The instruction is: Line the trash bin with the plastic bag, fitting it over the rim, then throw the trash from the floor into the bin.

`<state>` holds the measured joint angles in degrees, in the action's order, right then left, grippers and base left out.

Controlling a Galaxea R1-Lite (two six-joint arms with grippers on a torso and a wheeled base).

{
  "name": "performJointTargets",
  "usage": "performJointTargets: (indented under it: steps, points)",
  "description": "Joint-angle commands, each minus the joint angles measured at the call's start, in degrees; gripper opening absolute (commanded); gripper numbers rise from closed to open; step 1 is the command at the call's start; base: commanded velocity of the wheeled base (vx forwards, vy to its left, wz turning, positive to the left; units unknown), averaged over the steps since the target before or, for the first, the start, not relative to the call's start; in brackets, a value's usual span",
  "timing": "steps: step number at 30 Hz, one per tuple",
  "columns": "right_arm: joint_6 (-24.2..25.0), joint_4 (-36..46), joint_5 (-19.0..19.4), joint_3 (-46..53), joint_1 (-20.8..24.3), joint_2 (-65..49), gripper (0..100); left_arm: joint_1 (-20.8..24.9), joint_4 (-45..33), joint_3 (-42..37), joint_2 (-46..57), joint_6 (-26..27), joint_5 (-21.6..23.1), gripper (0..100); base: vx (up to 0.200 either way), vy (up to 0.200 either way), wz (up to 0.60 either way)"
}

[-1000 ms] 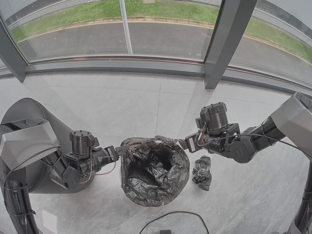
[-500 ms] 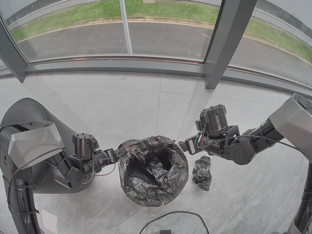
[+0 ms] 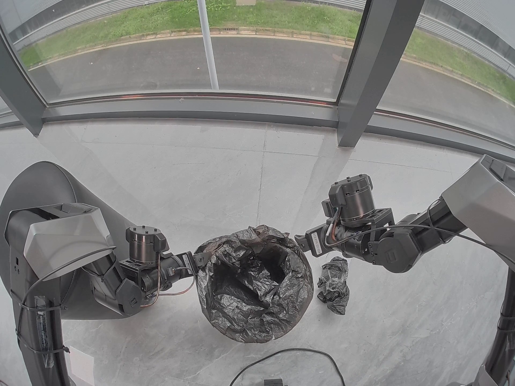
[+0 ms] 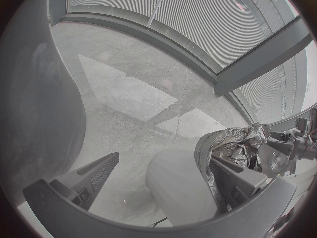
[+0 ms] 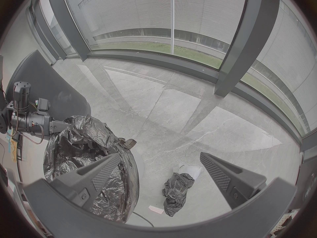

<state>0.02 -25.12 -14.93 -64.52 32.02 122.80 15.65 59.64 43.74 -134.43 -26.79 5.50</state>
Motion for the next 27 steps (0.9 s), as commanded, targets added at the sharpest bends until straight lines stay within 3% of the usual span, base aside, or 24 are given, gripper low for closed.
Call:
performJointTargets:
  steps: [1, 13, 18, 27]
  points:
    - [0.06, -0.1, -0.01, -0.16, -0.03, 0.34, 100, 0.17, -0.13, 0.47, -1.45, -0.1, 0.04, 100, 0.0, 0.0, 0.0]
    - [2.79, -2.38, -0.27, 0.28, -0.03, -0.36, 100, 0.17, 0.39, -0.5, 1.89, -0.63, -0.22, 100, 0.0, 0.0, 0.0]
    - [9.2, -1.77, -0.71, 0.45, -0.21, 0.25, 100, 1.05, 0.39, -4.63, 11.99, -0.98, 0.13, 100, 0.0, 0.0, 0.0]
    - [12.02, -2.3, -0.71, 1.24, -5.48, 3.77, 100, 4.21, 0.39, -7.79, 17.79, -0.98, 0.21, 100, 0.0, 0.0, 0.0]
